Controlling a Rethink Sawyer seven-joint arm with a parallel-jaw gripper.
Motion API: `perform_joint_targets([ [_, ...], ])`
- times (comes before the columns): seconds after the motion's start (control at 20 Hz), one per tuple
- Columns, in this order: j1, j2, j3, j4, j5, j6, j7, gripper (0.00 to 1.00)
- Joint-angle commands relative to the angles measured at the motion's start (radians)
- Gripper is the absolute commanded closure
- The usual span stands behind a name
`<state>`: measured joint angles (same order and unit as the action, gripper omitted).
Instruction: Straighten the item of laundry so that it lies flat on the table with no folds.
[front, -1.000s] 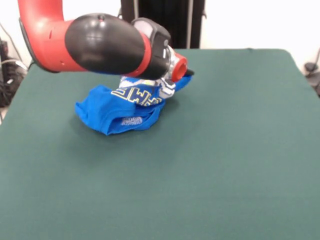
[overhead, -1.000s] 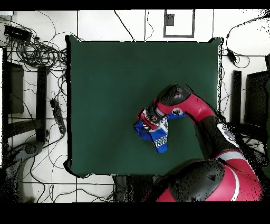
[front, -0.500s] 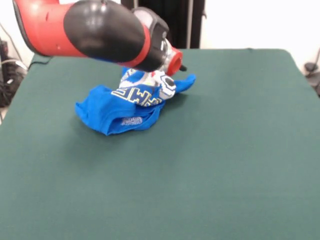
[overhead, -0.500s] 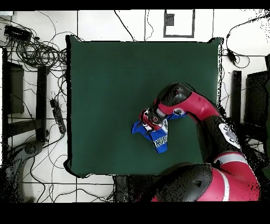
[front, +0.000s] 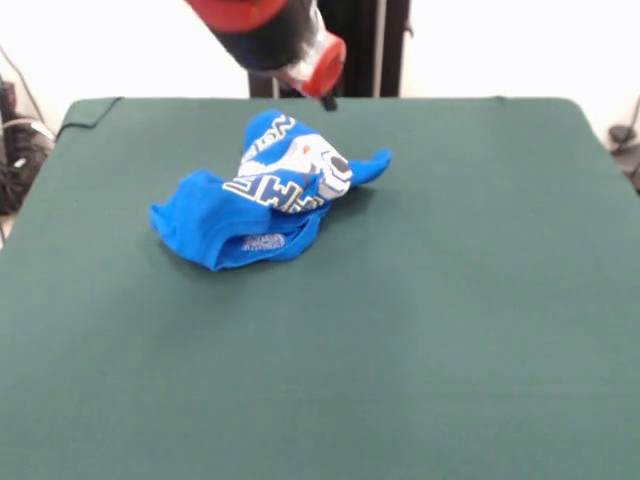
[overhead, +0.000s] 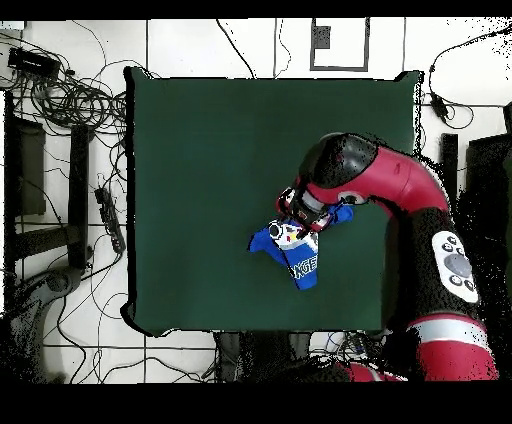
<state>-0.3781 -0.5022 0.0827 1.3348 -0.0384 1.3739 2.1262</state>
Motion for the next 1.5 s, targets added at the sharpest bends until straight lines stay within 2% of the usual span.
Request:
perform_joint_targets([
  [0.05, 0.066, -0.06, -0.034, -0.084, -0.065, -0.159, 0.155, 0.0],
  [0.3, 0.083, -0.094, -0.04, -0.111, -0.155, -0.374, 0.079, 0.0],
  [0.5, 0.073, -0.089, -0.008, -0.105, -0.187, -0.514, 0.031, 0.0],
  [0.65, 0.073, -0.067, 0.01, -0.103, -0.177, -0.538, 0.035, 0.0],
  [0.95, 0.07, -0.011, 0.042, -0.068, -0.161, -0.676, 0.022, 0.0],
  [1.2, 0.023, 0.014, 0.134, -0.016, -0.107, -0.739, -0.028, 0.0],
  [1.5, 0.015, 0.05, 0.151, 0.038, -0.057, -0.782, 0.057, 0.0],
])
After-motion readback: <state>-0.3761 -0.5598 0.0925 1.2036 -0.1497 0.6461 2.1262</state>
